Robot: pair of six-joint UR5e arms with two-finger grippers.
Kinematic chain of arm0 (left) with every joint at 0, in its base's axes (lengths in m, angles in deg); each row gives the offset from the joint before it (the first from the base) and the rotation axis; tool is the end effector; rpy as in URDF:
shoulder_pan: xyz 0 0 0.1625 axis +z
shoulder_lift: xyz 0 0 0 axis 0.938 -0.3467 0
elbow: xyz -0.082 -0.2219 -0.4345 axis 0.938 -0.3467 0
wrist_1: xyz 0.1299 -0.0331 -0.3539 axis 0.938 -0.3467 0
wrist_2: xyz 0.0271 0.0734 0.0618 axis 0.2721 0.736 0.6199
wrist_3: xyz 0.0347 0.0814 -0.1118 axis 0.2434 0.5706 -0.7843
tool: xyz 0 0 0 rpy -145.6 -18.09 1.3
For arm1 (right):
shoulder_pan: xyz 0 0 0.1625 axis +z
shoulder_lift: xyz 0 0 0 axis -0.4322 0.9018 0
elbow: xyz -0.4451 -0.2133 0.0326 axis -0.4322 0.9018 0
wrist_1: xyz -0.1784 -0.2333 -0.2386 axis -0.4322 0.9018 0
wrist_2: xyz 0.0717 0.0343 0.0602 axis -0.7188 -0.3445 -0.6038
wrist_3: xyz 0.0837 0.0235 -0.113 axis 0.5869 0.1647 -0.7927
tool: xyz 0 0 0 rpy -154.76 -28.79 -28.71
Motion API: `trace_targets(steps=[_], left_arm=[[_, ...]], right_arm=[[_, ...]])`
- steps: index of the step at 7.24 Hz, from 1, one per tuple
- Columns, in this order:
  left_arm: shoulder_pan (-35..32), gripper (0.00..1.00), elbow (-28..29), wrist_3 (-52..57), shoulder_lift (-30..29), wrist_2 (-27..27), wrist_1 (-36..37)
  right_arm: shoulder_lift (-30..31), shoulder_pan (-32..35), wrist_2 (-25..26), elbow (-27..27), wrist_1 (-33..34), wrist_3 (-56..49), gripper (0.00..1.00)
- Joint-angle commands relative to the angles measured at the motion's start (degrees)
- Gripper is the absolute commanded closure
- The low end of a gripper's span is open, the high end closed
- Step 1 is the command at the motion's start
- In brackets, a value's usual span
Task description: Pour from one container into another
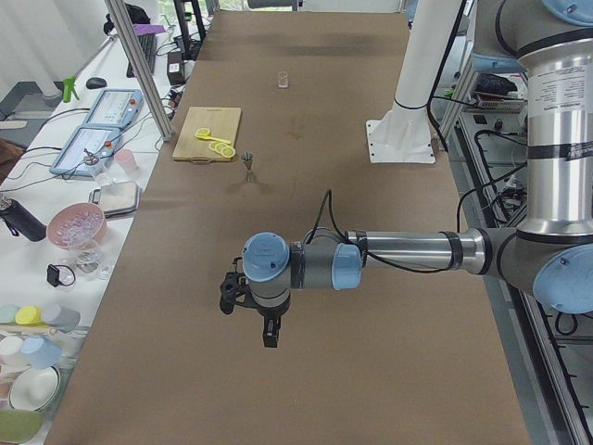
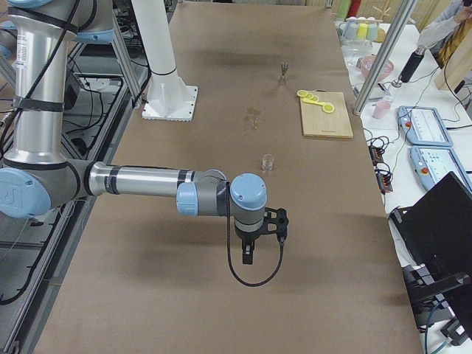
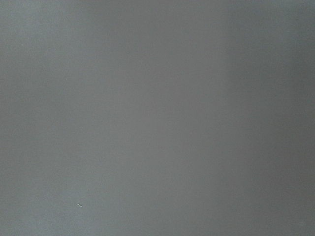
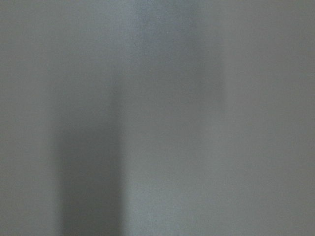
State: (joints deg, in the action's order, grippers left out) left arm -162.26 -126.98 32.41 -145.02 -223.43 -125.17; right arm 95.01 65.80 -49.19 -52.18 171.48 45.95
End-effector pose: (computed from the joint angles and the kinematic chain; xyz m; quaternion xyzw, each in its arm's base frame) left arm -0.0498 -0.3948 0.7582 0.0147 0.3839 0.0125 0.9232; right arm 0.0452 -0.3823 0.7532 0.0222 -0.3677 0.0158 0.9295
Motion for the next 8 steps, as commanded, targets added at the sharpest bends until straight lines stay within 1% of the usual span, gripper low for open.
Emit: trace_targets(steps=[1, 6, 8], left_arm=[[0.0, 0.02, 0.09, 0.0, 0.0, 0.0, 0.0], [0.0, 0.02, 0.17, 0.09, 0.0, 0.0, 0.0], [0.0, 0.02, 0.17, 0.09, 0.0, 0.0, 0.0]], right_arm=[[0.26, 0.0, -0.35, -0.02, 0.13, -0.34, 0.0], [1.05, 0.09, -0.88, -0.2, -0.48, -0.43, 0.0], [1.14, 0.09, -1.23, 0.58, -0.48, -0.61, 0.0]])
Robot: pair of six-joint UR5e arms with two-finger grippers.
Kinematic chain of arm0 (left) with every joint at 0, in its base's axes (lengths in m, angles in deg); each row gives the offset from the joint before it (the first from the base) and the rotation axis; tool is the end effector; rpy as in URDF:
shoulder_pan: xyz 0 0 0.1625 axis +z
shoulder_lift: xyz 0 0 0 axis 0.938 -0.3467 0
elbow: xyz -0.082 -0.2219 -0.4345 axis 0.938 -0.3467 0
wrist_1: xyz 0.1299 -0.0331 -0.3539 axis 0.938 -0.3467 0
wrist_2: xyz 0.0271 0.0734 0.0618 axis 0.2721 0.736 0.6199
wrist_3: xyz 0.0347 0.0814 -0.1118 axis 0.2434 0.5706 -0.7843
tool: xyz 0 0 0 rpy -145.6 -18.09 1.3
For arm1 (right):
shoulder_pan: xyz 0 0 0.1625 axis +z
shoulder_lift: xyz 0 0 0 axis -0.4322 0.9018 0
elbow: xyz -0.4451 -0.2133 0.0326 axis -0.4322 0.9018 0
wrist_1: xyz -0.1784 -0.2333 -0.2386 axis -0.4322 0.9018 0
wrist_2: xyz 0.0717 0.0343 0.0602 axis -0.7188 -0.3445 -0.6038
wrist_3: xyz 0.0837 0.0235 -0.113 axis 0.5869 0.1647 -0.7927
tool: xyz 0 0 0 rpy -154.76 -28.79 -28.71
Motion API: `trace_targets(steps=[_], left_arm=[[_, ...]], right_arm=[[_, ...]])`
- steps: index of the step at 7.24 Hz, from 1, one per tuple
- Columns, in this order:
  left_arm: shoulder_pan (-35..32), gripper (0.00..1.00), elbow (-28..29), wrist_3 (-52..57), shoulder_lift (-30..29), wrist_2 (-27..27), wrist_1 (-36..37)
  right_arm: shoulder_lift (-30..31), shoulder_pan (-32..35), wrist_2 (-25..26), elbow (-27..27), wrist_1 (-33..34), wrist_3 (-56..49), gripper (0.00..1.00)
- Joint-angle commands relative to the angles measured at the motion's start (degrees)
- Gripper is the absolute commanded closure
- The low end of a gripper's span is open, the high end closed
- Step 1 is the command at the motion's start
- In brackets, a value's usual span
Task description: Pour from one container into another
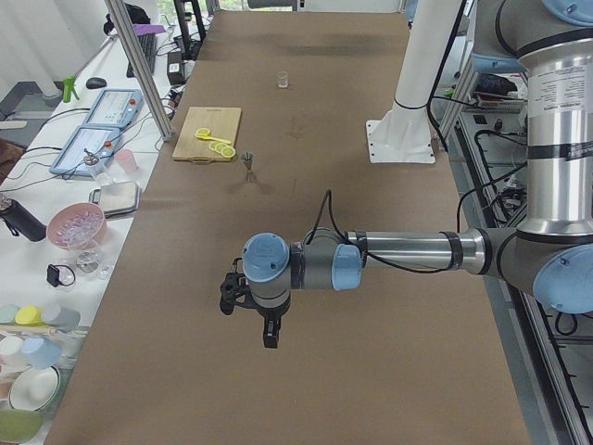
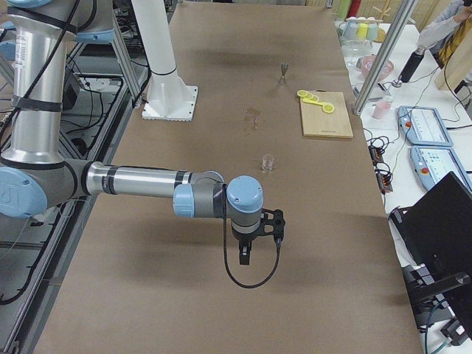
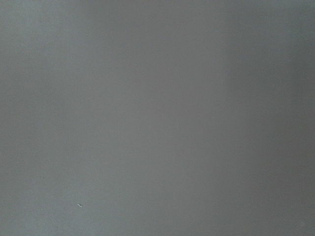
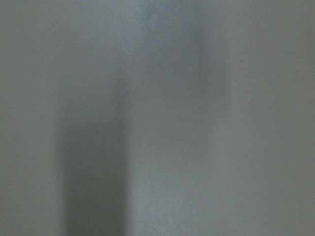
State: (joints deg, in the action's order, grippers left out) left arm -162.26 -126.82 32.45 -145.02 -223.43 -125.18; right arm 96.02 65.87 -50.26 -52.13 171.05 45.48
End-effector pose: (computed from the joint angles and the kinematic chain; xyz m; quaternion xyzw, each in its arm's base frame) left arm -0.0498 -0.3946 0.7595 0.0136 0.3839 0.0123 0.9232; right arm 0.0435 -0.3724 0.7577 0.0188 -0.3763 0.0143 0.9262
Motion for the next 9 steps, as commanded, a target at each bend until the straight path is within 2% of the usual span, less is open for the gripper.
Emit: trace_targets(steps=[1, 9], left_arm=[[0.0, 0.02, 0.02, 0.04, 0.0, 0.0, 0.01], [0.0, 0.02, 0.64, -0.14, -1.05, 0.09, 0.45]], right_arm=[[0.57, 0.02, -0.07, 0.01, -0.05, -0.22, 0.0], [0.84, 0.37, -0.24, -0.96, -0.05, -0.31, 0.0]])
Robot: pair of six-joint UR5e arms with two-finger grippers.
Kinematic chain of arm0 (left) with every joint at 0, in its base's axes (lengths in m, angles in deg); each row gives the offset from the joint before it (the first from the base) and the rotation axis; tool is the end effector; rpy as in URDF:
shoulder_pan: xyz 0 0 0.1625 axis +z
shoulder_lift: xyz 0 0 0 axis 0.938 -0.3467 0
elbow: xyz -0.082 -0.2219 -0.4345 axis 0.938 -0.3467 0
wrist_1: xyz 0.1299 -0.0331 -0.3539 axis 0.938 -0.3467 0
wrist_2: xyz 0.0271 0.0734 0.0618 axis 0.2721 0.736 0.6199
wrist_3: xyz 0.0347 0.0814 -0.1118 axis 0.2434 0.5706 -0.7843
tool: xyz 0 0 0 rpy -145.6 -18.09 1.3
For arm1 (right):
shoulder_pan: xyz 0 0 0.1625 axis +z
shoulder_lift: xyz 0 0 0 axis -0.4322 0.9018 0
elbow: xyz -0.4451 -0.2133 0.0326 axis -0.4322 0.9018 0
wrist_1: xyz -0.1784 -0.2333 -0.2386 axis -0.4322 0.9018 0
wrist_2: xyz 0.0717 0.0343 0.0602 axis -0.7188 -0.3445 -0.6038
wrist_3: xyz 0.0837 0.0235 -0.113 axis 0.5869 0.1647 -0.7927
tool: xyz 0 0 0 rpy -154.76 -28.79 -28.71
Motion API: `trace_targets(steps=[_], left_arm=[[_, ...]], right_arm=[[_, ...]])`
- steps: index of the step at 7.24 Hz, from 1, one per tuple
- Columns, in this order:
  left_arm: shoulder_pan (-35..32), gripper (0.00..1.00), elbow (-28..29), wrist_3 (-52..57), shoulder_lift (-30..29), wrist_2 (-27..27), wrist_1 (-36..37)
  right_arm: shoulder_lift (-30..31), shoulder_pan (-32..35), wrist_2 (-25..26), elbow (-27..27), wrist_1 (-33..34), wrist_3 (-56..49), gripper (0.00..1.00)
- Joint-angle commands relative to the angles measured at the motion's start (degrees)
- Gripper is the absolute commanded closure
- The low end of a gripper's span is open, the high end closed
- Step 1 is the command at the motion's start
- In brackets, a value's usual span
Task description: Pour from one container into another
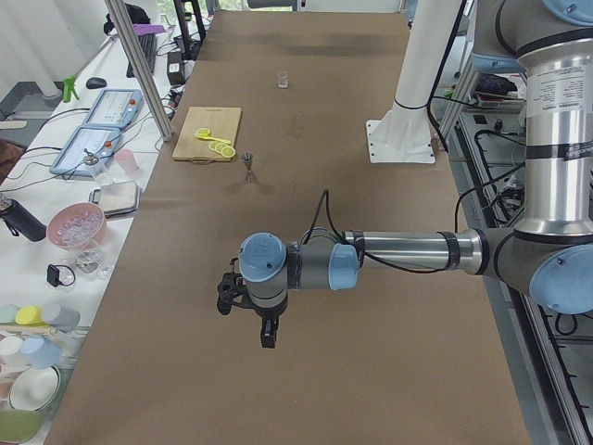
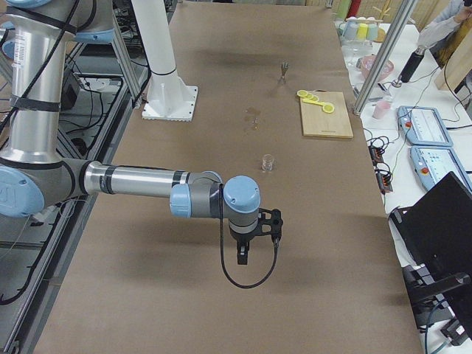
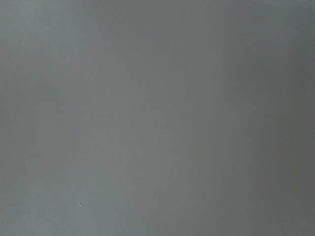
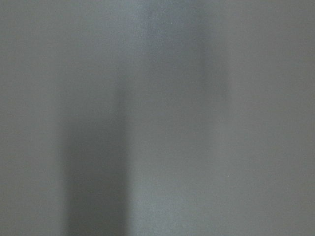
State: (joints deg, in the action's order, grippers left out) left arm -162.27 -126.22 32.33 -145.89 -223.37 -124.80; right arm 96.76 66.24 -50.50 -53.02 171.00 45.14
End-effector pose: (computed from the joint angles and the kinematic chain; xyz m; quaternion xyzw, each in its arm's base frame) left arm -0.0503 -0.4018 0.7589 0.0124 0.3835 0.0109 0.9234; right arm 0.0453 -0.3662 0.7548 0.0227 -0.3781 0.0138 0.9254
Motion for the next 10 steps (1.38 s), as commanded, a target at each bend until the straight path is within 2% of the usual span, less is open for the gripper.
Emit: trace_targets(steps=[1, 3, 5, 10], left_arm=[[0.18, 0.02, -0.14, -0.01, -0.88, 0.03, -0.02], [0.18, 0.02, -0.14, 0.08, -0.8, -0.32, -0.63], [0.27, 0.02, 3.27, -0.01, -3.51, -0.41, -0.2], [0.18, 0.02, 3.81, 0.08, -3.44, 0.03, 0.07]], right_arm=[[0.01, 0.0, -0.01, -0.16, -0.08, -0.06, 0.0], [0.01, 0.0, -0.27, -0.16, 0.0, 0.02, 0.0], [0.09, 0.0, -1.06, -0.51, -0.08, 0.02, 0.0], [1.32, 0.0, -2.81, -0.95, 0.09, -0.15, 0.0]])
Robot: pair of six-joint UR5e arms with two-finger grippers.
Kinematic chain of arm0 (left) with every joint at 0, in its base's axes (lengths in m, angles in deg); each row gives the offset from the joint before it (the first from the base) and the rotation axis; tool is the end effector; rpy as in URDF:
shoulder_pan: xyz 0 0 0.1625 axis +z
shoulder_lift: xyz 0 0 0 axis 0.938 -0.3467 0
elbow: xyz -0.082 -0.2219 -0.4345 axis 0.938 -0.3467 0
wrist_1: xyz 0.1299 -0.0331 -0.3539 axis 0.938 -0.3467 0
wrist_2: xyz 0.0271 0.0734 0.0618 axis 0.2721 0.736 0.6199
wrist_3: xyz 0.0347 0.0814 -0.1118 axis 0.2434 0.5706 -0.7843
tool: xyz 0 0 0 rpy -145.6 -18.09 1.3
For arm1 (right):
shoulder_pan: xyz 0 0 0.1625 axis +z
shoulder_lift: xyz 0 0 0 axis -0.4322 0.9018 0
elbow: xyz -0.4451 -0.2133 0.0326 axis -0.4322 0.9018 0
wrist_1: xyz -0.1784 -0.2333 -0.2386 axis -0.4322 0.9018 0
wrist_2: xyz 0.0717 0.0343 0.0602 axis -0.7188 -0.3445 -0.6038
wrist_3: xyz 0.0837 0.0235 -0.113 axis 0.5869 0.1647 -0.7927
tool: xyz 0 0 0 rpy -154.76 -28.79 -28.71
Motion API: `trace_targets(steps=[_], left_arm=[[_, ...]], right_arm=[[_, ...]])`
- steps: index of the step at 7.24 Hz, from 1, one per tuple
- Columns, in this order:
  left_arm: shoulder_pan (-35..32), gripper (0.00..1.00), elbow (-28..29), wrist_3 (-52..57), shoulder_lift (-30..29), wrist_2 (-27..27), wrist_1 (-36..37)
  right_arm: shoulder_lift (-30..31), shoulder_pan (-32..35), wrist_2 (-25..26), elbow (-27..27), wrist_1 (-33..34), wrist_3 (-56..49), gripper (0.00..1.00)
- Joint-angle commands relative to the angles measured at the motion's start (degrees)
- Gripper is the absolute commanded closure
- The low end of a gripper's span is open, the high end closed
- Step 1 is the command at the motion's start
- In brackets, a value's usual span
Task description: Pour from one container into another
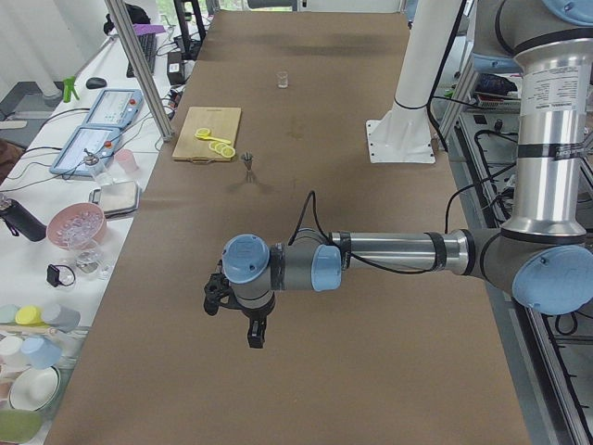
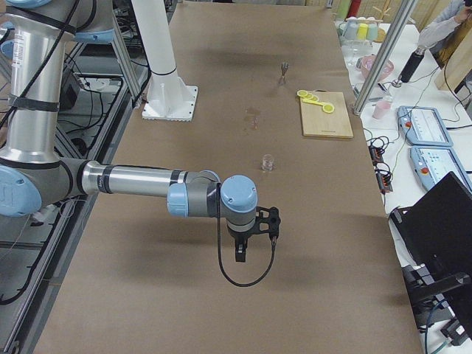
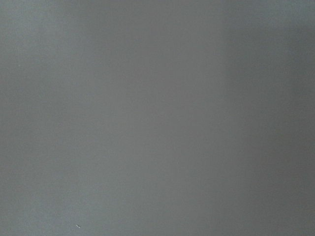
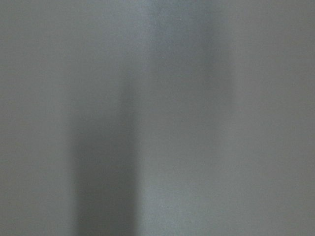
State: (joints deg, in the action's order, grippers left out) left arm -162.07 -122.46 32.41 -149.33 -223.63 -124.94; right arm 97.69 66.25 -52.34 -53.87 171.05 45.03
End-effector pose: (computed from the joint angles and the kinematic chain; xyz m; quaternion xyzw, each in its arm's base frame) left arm -0.0496 -0.4313 0.7627 0.0106 0.3857 0.0125 0.9225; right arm 0.0419 -0.3581 0.7508 0.0221 -0.3929 0.0130 0.9192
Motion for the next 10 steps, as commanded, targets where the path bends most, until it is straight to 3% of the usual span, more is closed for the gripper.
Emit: trace_targets(steps=[1, 5, 10], left_arm=[[0.07, 0.02, 0.14, -0.09, -0.08, 0.29, 0.22], [0.08, 0.02, 0.05, -0.09, -0.08, 0.2, 0.04], [0.07, 0.02, -1.71, -5.24, -0.7, -0.24, -0.57]], right_arm=[[0.48, -0.01, -2.45, -0.53, 0.04, -0.29, 0.0], [7.06, -0.01, -4.67, -5.89, 0.04, -9.84, 0.0], [6.29, -1.4, -10.19, -12.93, 0.04, -9.44, 0.0]])
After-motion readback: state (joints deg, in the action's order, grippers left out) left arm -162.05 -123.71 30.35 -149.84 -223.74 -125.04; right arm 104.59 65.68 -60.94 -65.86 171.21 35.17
